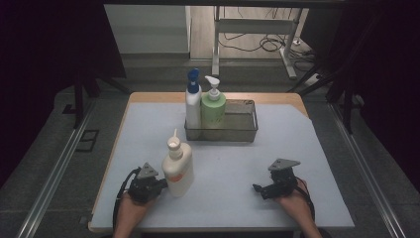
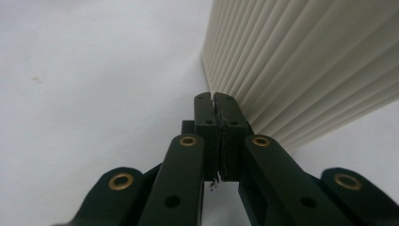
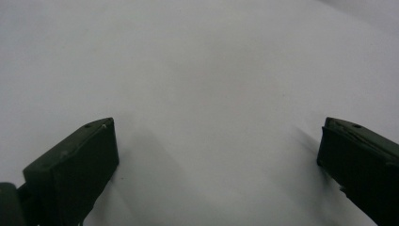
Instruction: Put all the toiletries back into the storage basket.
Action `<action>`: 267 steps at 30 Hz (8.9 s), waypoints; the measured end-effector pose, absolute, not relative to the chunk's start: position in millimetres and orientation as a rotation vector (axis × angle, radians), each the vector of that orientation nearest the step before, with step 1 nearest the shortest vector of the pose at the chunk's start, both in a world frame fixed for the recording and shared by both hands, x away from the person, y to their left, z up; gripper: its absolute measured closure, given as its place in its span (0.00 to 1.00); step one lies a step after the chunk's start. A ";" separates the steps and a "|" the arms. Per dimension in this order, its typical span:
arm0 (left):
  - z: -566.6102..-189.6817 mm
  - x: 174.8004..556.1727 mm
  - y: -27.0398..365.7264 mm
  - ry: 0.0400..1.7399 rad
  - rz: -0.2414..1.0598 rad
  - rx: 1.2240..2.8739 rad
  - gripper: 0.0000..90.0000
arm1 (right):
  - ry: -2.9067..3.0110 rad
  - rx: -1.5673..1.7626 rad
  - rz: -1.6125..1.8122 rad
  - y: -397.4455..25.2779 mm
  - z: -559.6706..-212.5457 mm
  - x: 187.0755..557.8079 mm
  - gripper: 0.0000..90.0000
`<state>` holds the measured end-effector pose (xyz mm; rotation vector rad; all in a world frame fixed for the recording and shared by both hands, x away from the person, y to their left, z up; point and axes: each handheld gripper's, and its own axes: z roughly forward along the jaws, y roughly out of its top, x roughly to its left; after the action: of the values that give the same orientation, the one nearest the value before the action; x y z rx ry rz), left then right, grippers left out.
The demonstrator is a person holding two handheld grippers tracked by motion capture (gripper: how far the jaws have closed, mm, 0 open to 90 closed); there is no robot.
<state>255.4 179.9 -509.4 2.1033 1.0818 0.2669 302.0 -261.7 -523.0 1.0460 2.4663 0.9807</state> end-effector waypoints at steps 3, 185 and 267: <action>-509.4 253.2 177.8 1.079 0.260 2.113 0.98 | 2.466 1.046 0.981 -261.7 -523.0 302.0 0.00; -524.0 236.3 163.6 1.170 0.431 2.121 0.14 | 2.575 0.748 1.317 -109.6 -425.4 290.8 0.21; -523.9 236.6 163.8 1.170 0.428 2.122 0.14 | 2.436 0.918 1.149 -175.8 -318.1 352.7 0.40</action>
<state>236.6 163.8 -523.9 2.1217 1.1700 0.4283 352.7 -175.8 -318.1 0.9184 2.4359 1.1486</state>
